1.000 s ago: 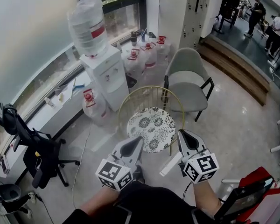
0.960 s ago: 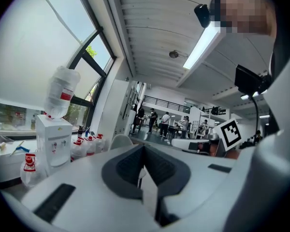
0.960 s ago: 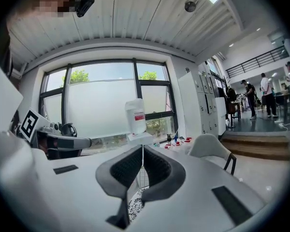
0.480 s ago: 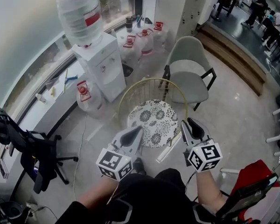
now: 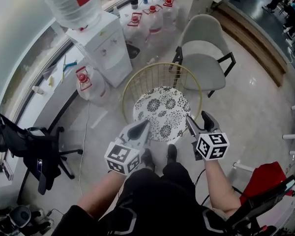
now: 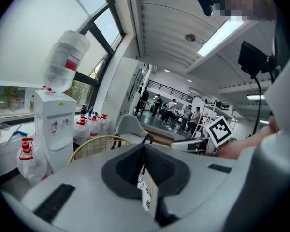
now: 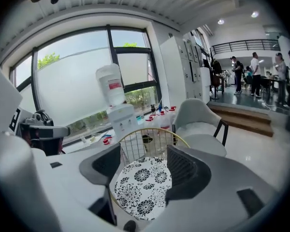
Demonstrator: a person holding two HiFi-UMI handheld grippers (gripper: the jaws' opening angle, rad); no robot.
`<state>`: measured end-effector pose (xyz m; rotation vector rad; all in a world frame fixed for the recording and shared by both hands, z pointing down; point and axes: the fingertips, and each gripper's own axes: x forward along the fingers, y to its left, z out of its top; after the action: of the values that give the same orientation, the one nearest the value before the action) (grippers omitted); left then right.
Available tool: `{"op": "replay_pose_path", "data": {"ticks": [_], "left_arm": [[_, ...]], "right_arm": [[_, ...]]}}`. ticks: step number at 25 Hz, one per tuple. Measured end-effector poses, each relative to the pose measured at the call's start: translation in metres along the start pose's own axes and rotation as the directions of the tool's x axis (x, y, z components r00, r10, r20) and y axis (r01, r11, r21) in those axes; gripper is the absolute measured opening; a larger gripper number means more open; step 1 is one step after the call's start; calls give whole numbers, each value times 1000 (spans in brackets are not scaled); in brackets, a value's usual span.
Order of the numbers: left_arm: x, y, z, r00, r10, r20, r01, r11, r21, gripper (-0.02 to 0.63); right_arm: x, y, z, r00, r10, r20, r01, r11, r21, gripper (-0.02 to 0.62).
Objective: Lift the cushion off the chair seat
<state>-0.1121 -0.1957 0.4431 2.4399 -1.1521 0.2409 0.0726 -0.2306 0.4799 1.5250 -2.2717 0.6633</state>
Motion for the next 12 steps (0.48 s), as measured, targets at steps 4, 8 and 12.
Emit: {"op": "replay_pose_path", "data": {"ticks": [4,8,12], "left_arm": [[33,10,-32,998,15,-56,-15,1000,-3,8],[61,10,-69,990,34,-136,-36,999,-18,8],[90,9,-99,983,35,-180,-43,998,-44,8]], "right_arm": [[36,-38,-31,998,-11,-66,14,999,49,311],[62,-66,-68,990,4,-138,9,996,90,318],[87,-99,-103,977,-2,-213,25,994,106,318]]}}
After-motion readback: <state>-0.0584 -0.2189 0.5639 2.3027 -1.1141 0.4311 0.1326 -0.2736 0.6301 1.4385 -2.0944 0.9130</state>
